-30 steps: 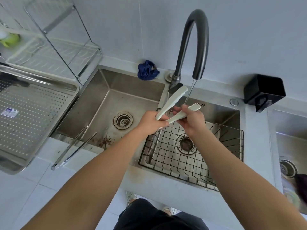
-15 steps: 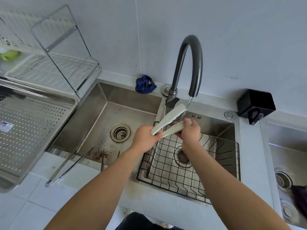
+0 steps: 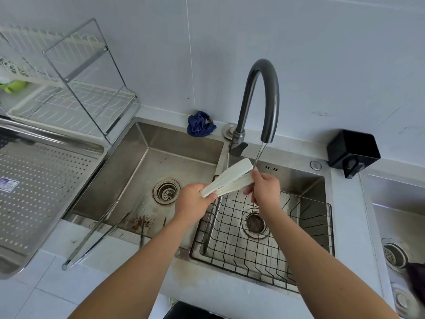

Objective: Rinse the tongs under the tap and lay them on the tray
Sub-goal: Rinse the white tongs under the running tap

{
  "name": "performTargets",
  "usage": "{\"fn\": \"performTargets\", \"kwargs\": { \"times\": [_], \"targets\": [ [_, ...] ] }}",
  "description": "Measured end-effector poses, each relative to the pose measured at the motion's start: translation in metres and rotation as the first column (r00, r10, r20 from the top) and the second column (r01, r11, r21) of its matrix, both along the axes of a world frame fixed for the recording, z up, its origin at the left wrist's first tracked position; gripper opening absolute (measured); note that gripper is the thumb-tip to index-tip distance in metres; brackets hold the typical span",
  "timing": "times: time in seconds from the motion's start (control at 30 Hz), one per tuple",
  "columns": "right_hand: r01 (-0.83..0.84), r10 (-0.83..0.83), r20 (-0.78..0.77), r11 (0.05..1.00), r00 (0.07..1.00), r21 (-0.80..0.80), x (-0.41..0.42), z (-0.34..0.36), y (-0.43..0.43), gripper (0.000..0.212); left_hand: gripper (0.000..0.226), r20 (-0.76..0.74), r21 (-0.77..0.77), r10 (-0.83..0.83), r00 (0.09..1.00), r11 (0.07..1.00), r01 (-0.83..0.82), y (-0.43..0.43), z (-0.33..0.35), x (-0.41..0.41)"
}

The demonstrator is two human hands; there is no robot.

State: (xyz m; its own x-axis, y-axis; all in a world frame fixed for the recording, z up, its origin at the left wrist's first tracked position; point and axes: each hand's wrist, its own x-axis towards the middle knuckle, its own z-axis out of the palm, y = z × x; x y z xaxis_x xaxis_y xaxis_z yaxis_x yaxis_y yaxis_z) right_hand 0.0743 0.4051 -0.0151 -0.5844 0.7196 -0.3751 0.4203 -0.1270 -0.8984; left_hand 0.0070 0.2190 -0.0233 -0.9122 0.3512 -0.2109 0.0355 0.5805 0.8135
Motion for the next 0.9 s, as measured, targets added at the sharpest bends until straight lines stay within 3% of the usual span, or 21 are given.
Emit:
{"fn": "performTargets", "kwargs": {
  "times": [0.1,0.2,0.33,0.43,0.5,0.6,0.77,0.9],
  "targets": [
    [-0.061,0.047,-0.107,0.989,0.993,-0.136,0.001,0.001,-0.007,0.024,0.017,0.048,0.007,0.053,0.997,0.999,-0.053,-0.004,0.002,-0.007],
    [-0.192,0.19,-0.048,0.981,0.981,-0.033,-0.004,0.003,-0.002,0.015,0.017,0.031,-0.031,0.021,0.999,0.999,-0.02,-0.01,0.007,-0.013],
    [-0.24,0.232,0.079,0.965,0.969,0.109,-0.008,-0.002,0.009,0.017,0.017,-0.072,-0.195,-0.134,0.988,0.974,0.118,-0.01,0.022,-0.022],
    [-0.183,0.188,0.034,0.977,0.982,-0.111,-0.005,-0.011,0.006,0.026,0.017,-0.139,-0.334,-0.242,0.96,0.924,0.184,-0.011,0.032,-0.032],
    [-0.166,0.157,-0.052,0.932,0.986,-0.322,-0.001,-0.013,-0.001,0.031,0.016,-0.163,-0.403,-0.278,0.947,0.894,0.193,-0.014,0.039,-0.038],
    [-0.173,0.103,-0.17,0.86,0.98,-0.481,0.006,-0.014,-0.008,0.037,0.012,-0.183,-0.471,-0.316,0.931,0.859,0.199,-0.015,0.044,-0.044],
    [-0.143,-0.035,-0.285,0.801,0.958,-0.582,0.01,-0.016,-0.008,0.028,0.011,-0.296,-0.486,-0.36,0.885,0.854,0.184,-0.016,0.05,-0.043],
    [-0.091,-0.069,-0.283,0.851,0.957,-0.517,0.006,-0.013,-0.011,0.022,0.01,-0.397,-0.423,-0.334,0.855,0.893,0.153,-0.02,0.039,-0.035]
  ]
}}
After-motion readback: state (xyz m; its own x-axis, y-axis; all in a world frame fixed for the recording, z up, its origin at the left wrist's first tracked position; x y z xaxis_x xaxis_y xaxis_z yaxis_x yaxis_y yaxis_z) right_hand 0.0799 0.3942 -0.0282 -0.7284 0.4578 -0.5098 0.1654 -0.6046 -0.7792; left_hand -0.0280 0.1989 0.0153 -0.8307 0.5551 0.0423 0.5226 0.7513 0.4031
